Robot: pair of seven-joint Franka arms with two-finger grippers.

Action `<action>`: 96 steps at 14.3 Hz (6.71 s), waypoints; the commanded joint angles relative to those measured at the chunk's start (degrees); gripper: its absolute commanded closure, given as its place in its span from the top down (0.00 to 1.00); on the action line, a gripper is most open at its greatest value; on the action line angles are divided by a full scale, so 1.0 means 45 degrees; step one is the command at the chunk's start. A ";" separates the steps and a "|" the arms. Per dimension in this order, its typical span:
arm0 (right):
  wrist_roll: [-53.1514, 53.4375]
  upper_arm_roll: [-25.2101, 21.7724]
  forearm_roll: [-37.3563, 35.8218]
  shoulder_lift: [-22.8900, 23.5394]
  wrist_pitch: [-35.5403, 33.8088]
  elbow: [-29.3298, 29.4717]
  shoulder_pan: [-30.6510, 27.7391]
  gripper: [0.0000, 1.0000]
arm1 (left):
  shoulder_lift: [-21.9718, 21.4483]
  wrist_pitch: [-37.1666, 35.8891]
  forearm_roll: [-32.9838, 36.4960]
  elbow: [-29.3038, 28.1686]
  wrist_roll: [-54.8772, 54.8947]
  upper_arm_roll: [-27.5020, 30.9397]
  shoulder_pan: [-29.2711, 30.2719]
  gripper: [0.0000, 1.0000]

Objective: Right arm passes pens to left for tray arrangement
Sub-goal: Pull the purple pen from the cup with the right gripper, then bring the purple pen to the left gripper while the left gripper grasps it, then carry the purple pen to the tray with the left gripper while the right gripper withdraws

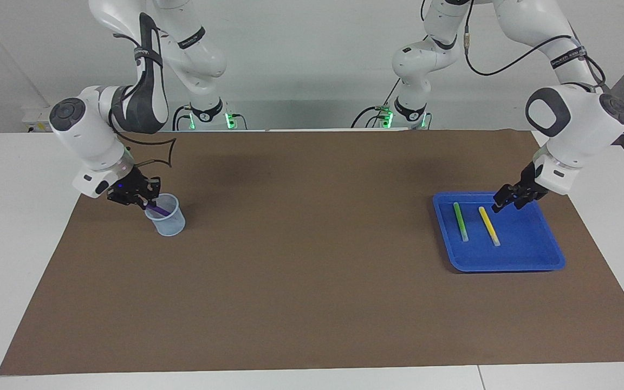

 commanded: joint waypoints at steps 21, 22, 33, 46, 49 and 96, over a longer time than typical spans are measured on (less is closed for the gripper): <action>0.7251 0.0583 0.4216 -0.0017 -0.2061 0.5277 0.4597 0.00 | -0.2331 0.2773 -0.6267 -0.0023 -1.8094 -0.0294 -0.3909 0.81; 0.8267 0.0583 0.4276 0.0003 -0.1512 0.5219 0.4949 0.00 | -0.2330 0.2871 -0.6267 -0.0023 -1.8389 -0.0294 -0.4065 0.81; 1.2765 0.0583 0.6269 -0.0056 0.4795 0.3208 0.7703 0.00 | -0.2370 0.4979 -0.6248 -0.0432 -2.2725 -0.0275 -0.6936 0.81; 1.4566 0.0583 0.6269 -0.0036 0.6404 0.2718 0.8370 0.00 | -0.2955 0.7788 -0.6248 -0.2539 -2.3528 -0.0294 -0.8186 0.83; 1.4547 0.0583 0.6269 -0.0055 0.6384 0.2699 0.8370 0.00 | -0.2820 0.8653 -0.6248 -0.2816 -2.3645 -0.0314 -0.8441 0.83; 0.9139 0.0407 0.3286 -0.0328 -0.1147 0.4318 0.5403 1.00 | -0.2701 0.2491 -0.6170 -0.2172 -1.2505 -0.0158 -0.4951 0.00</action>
